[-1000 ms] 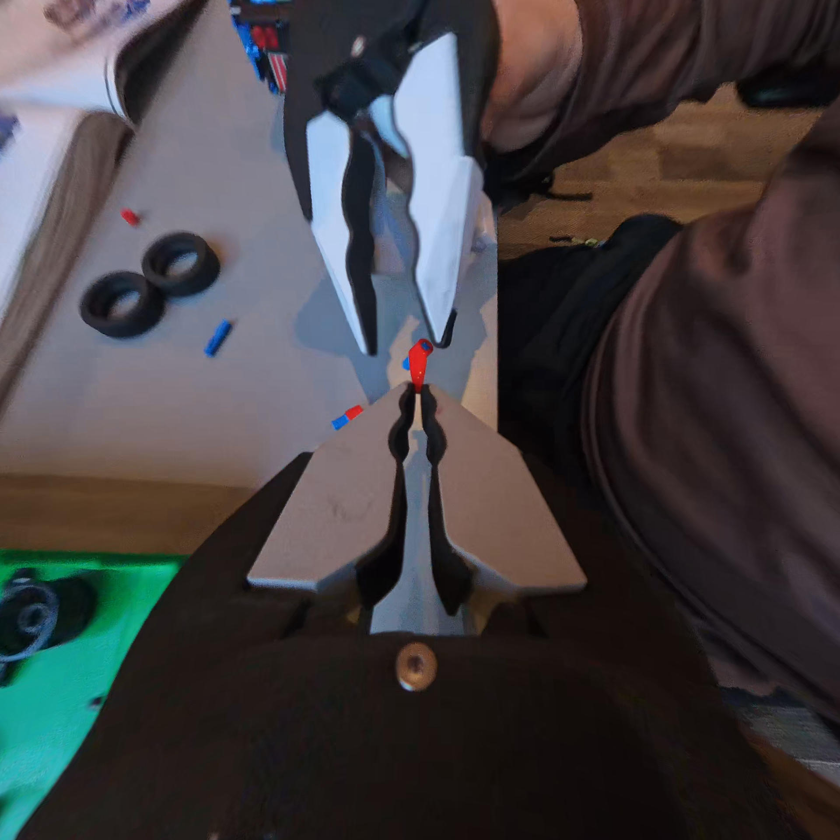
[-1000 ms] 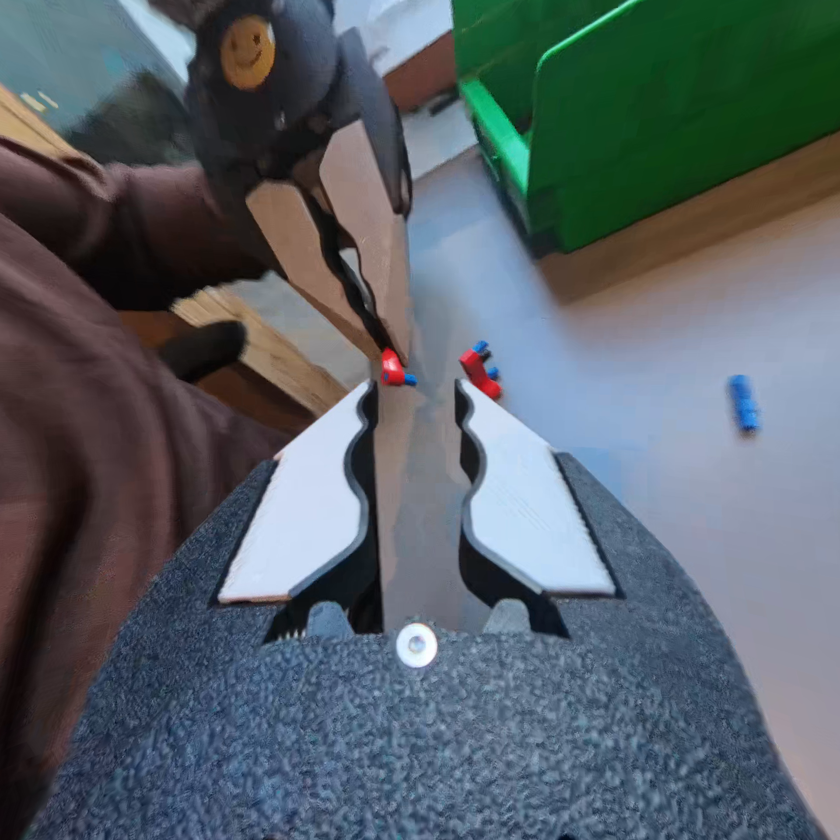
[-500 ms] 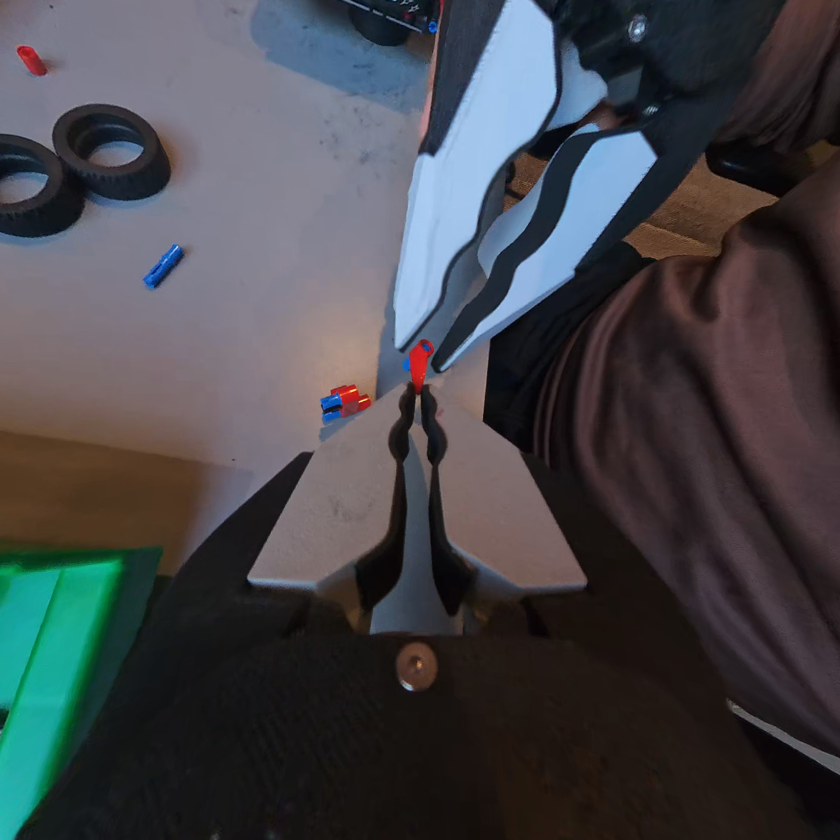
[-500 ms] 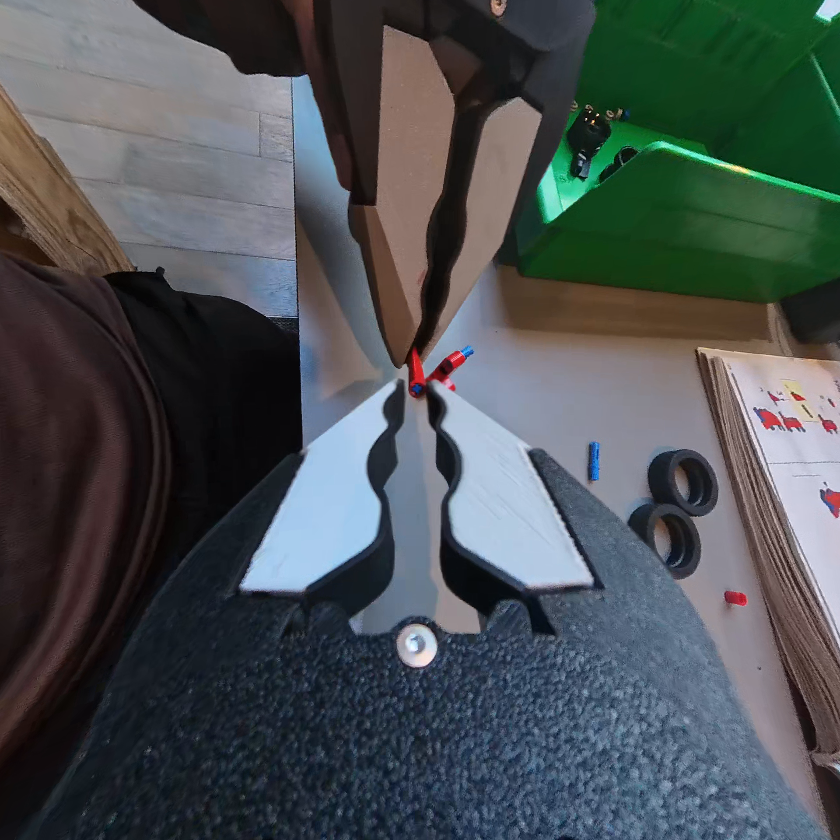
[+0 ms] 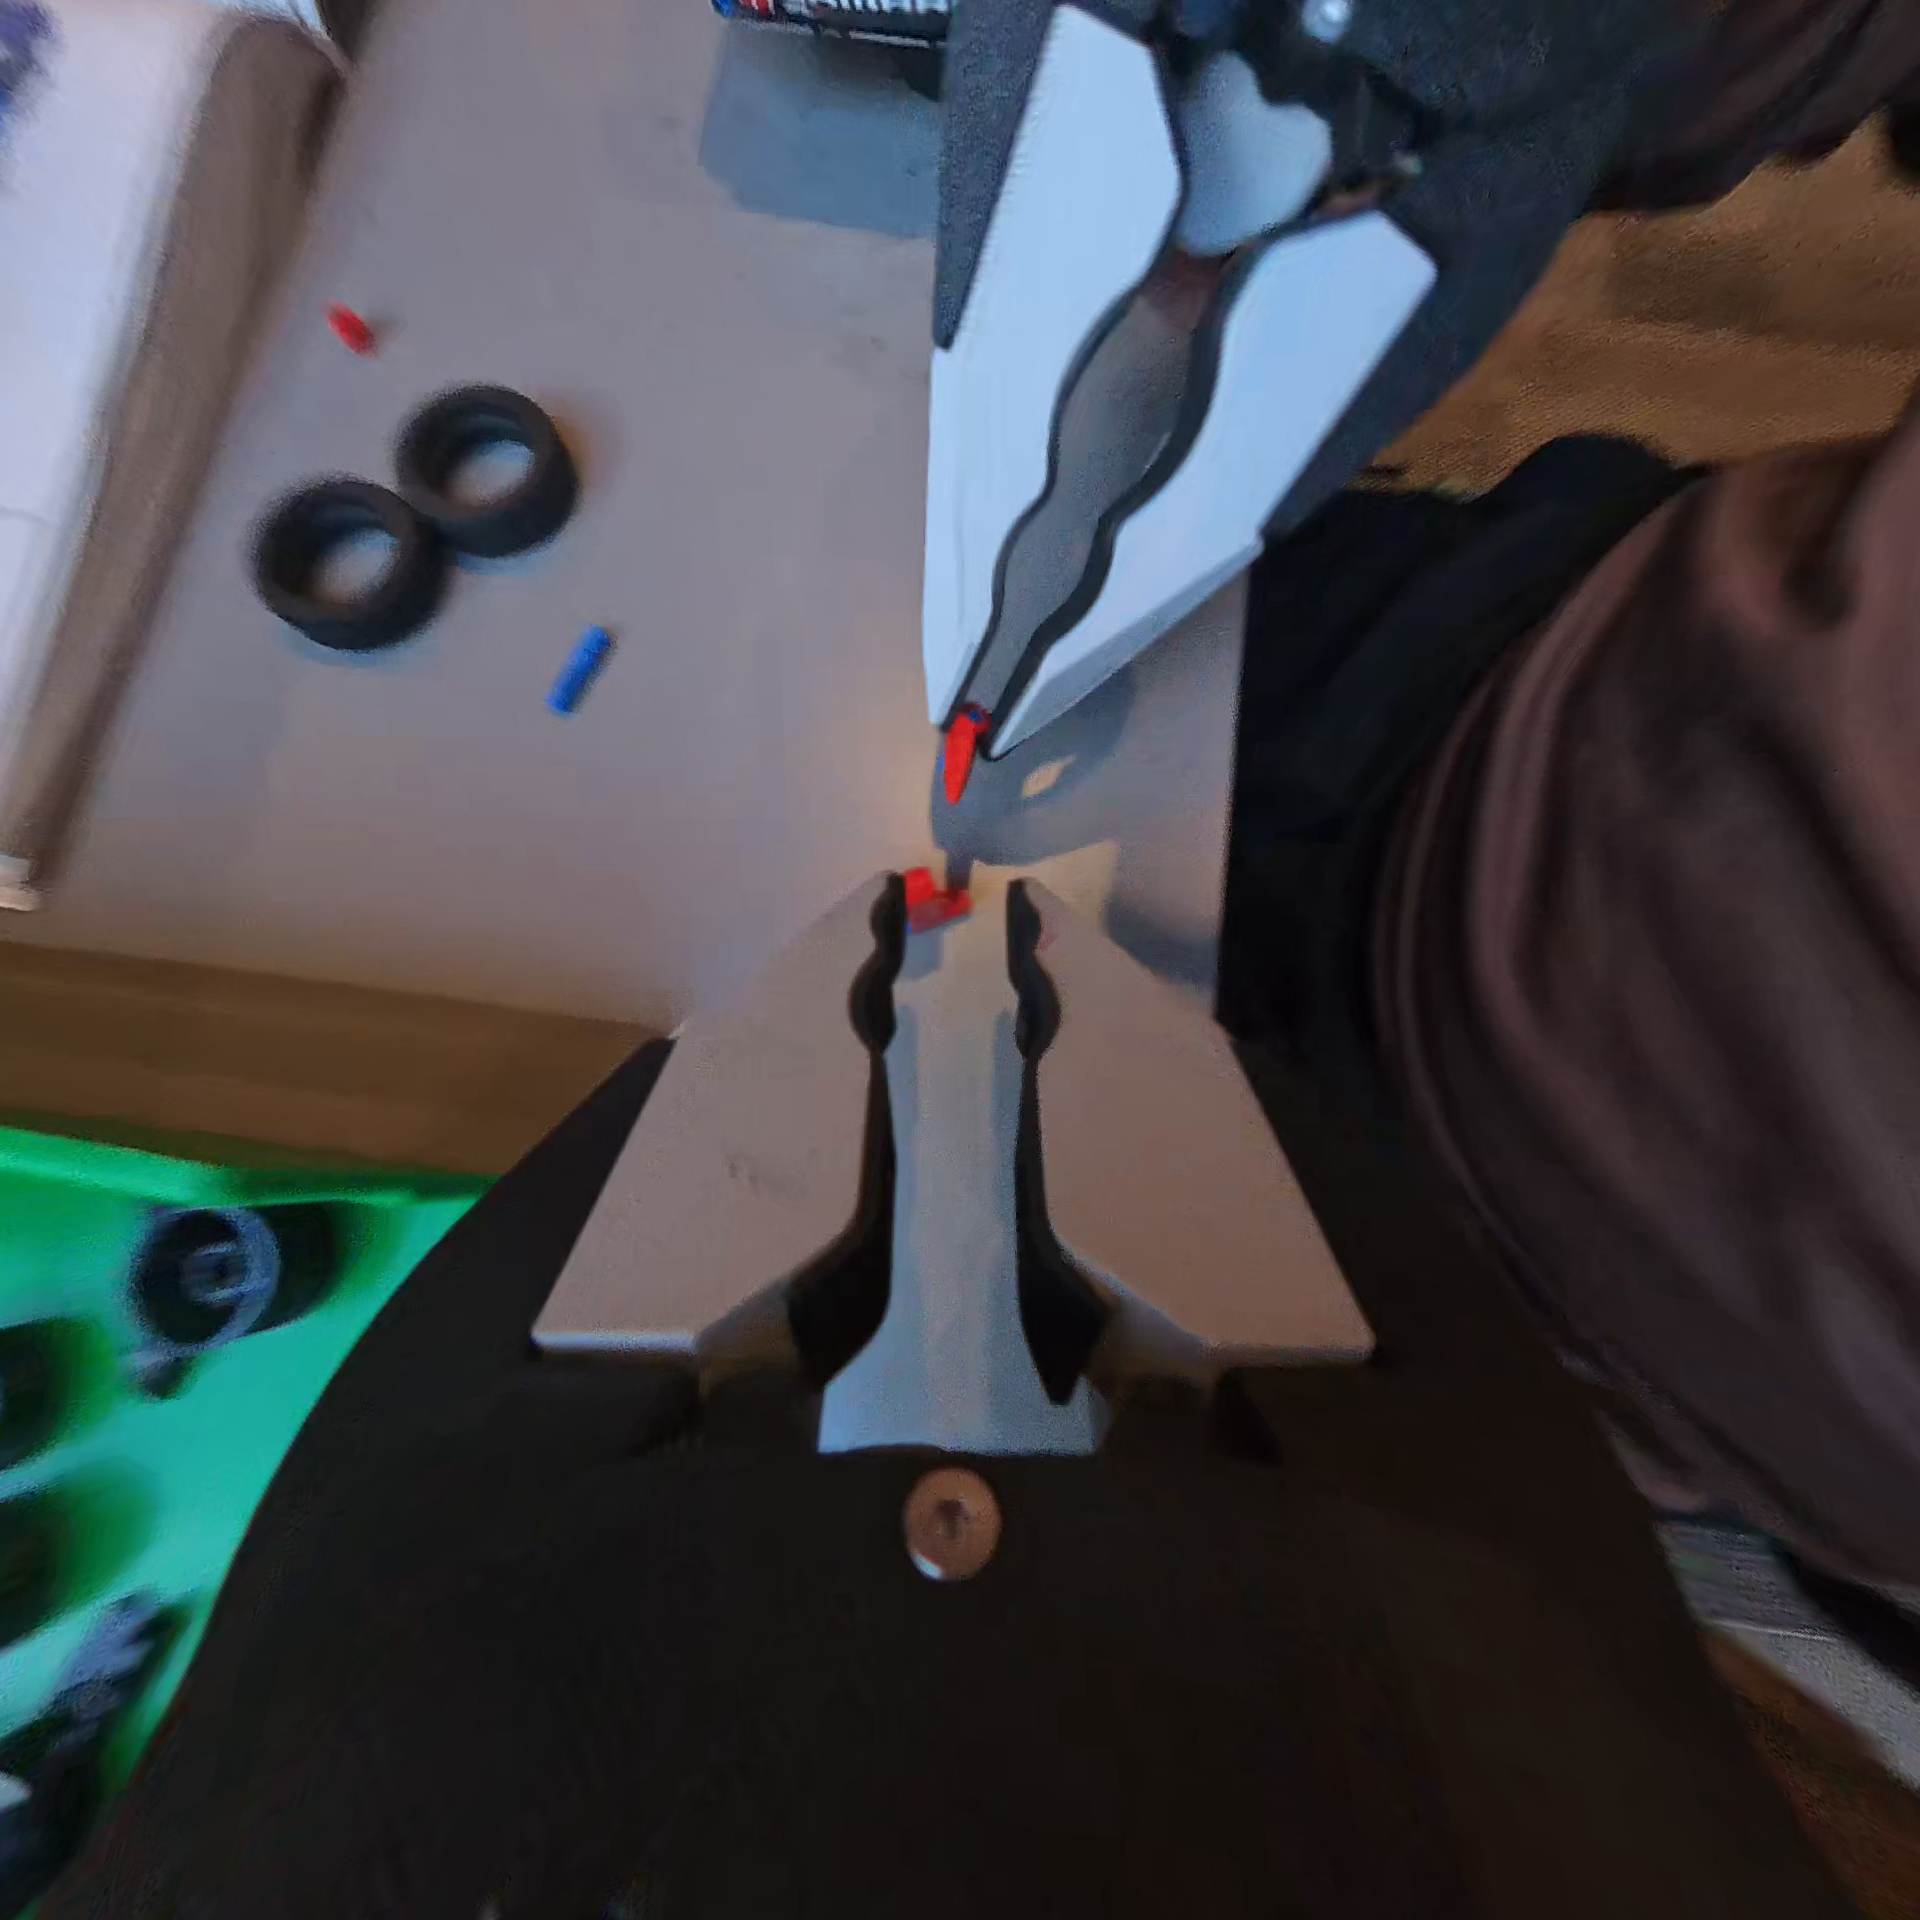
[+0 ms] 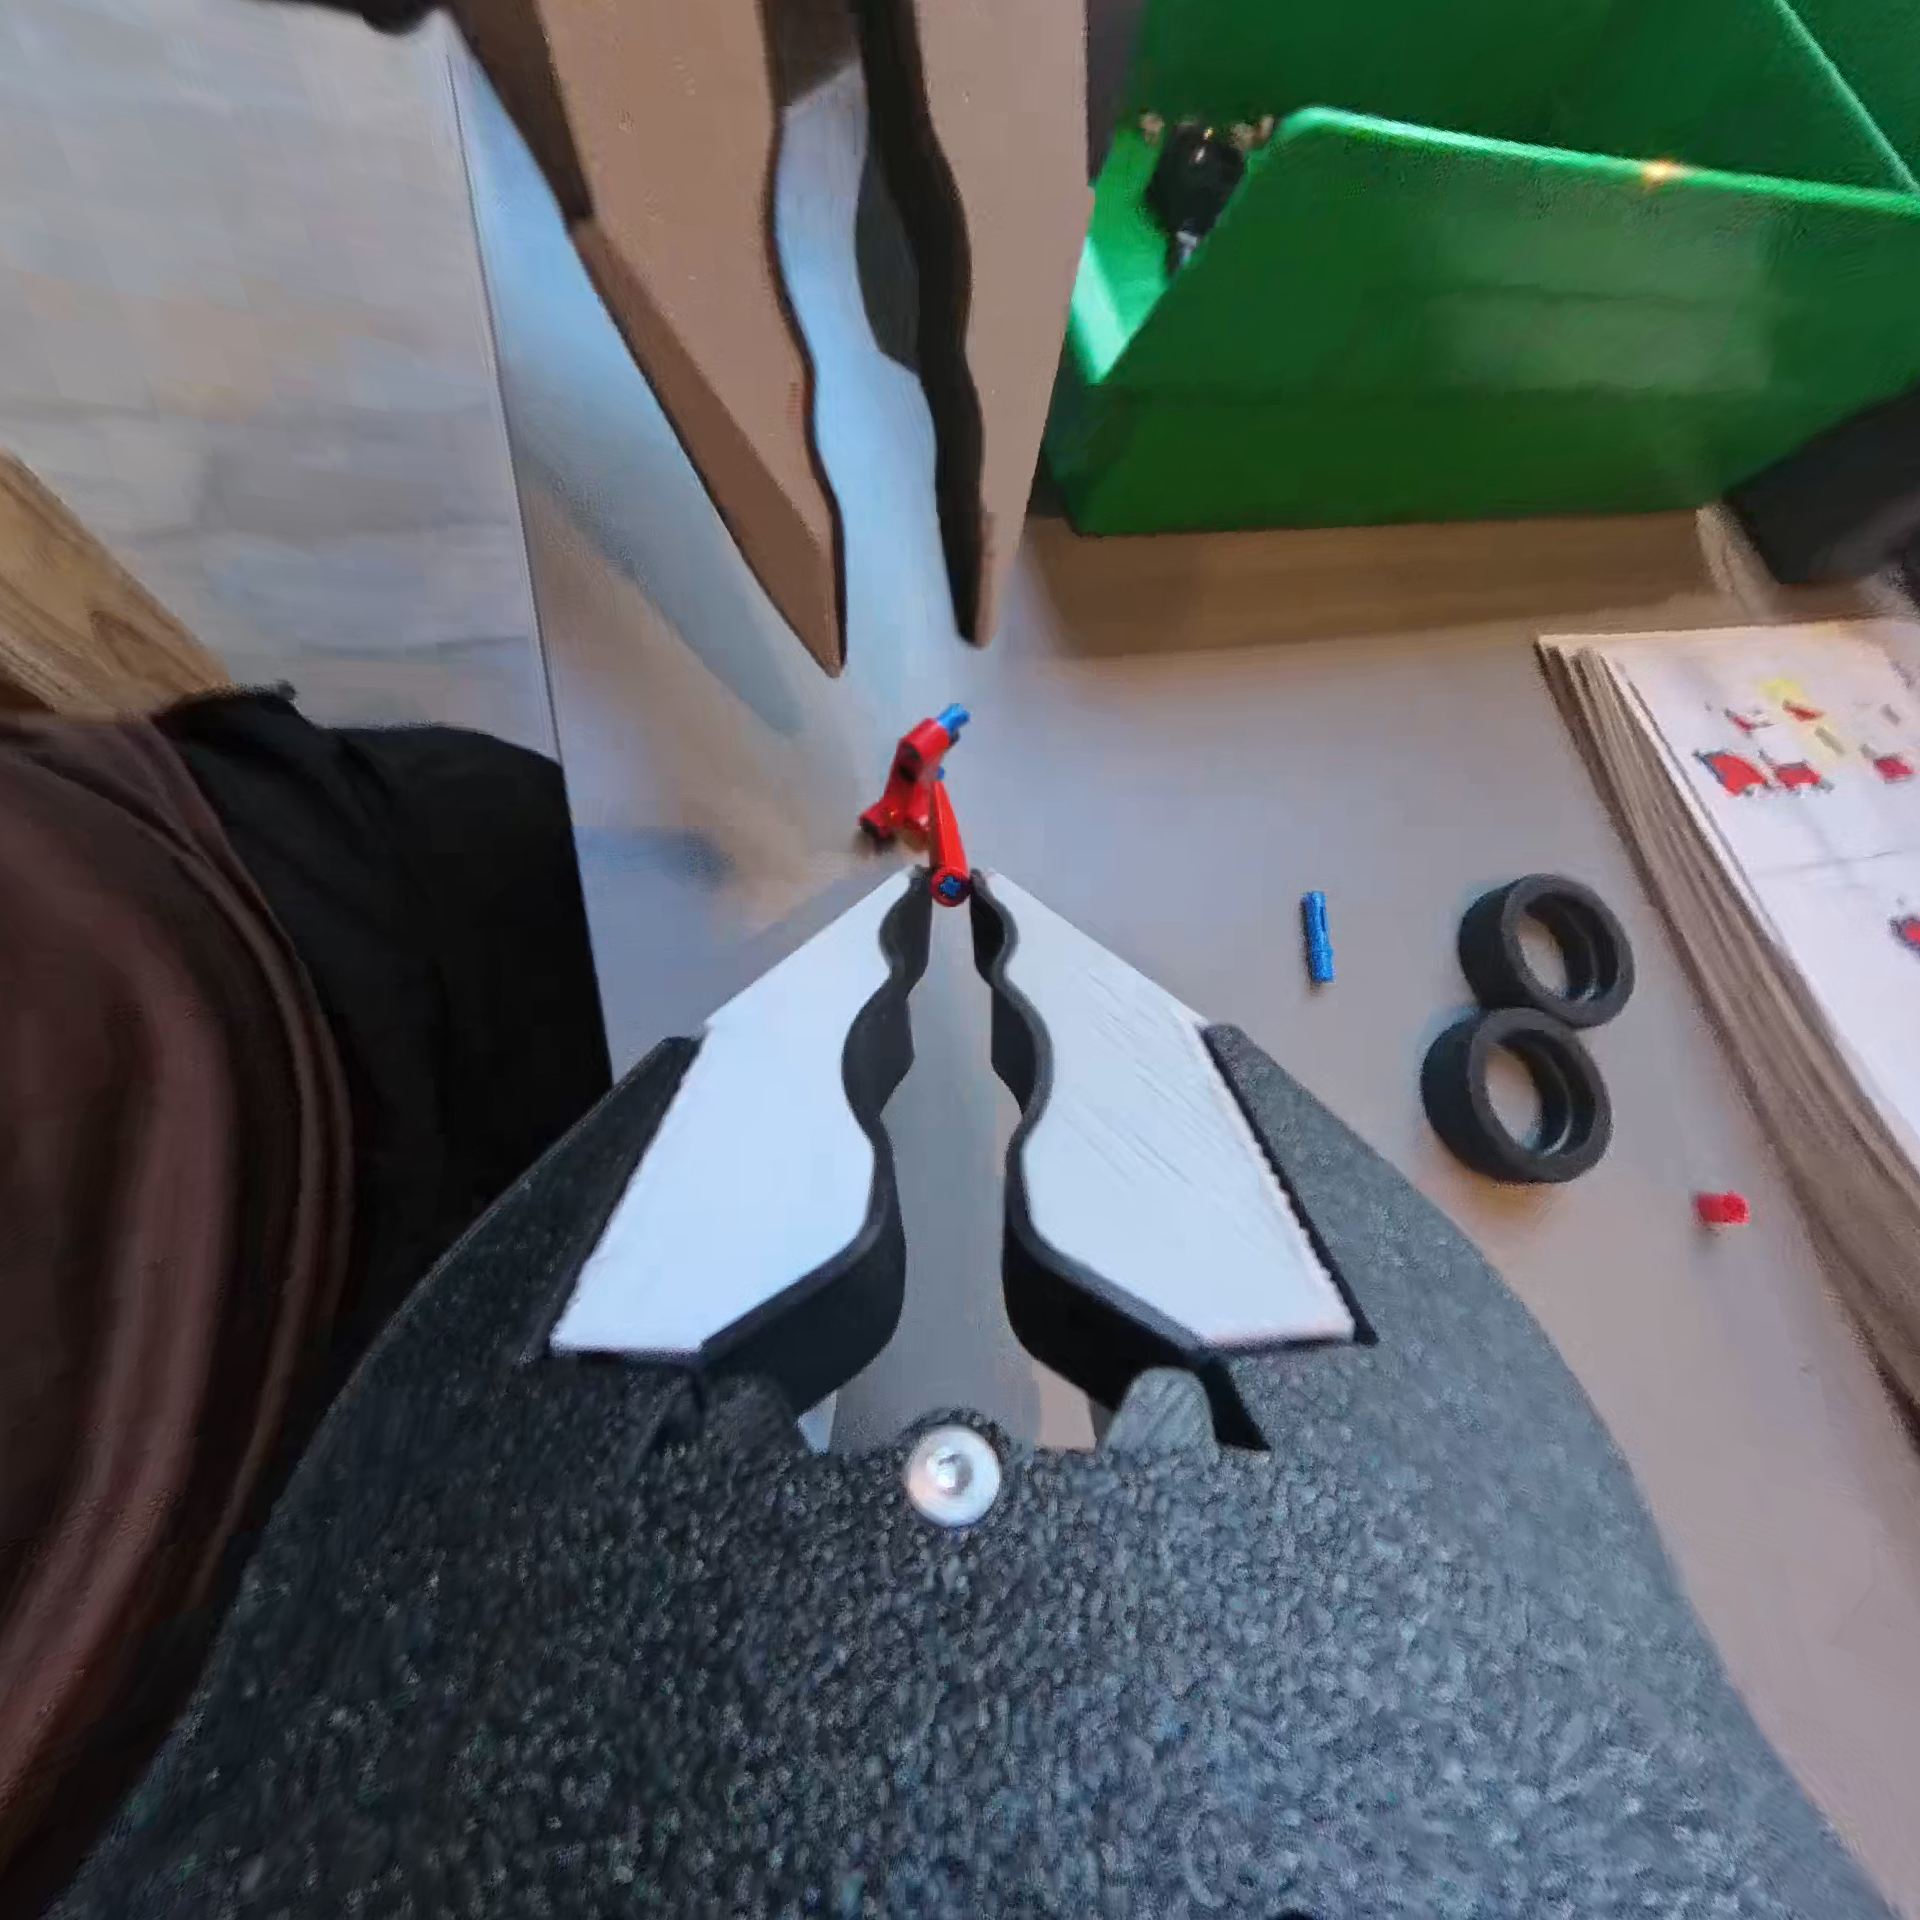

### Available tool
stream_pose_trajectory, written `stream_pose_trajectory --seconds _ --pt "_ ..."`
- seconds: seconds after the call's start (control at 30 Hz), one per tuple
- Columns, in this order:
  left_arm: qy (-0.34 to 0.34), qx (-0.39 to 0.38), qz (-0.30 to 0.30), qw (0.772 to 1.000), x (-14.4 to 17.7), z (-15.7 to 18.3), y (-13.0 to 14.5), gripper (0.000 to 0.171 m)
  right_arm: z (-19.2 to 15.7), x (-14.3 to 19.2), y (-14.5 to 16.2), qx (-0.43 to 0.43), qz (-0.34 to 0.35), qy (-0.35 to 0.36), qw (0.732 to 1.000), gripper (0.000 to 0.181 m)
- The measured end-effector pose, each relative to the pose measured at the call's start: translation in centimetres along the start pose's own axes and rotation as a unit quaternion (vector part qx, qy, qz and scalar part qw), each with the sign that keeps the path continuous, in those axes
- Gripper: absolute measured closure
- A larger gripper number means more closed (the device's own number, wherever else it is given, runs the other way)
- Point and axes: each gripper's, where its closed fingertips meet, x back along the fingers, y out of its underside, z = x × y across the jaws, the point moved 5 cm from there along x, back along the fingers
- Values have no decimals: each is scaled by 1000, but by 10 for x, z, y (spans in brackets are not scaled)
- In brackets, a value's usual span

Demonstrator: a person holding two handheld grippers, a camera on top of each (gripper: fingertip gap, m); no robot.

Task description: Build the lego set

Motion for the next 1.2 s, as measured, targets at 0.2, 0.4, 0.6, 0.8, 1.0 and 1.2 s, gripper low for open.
stream_pose_trajectory --seconds 0.2,0.4,0.6,0.8,1.0,1.2 --pt "-14 -83 -94 992 -16 -8 0 148 6 4 6 -74 39 -43 996 176" --pt "-7 -110 -135 985 -34 -7 12 166 4 0 8 -153 53 -89 983 176" --pt "-12 -2 -75 997 -34 -3 17 170 13 0 6 -233 75 -135 960 176" --pt "52 167 46 983 -36 11 27 169 13 -3 3 -297 94 -217 925 176" --pt "41 182 41 981 -28 8 38 163 7 -12 3 -262 57 -199 943 176" --pt "49 164 40 984 -26 10 39 156 4 -20 3 -245 31 -193 950 176"
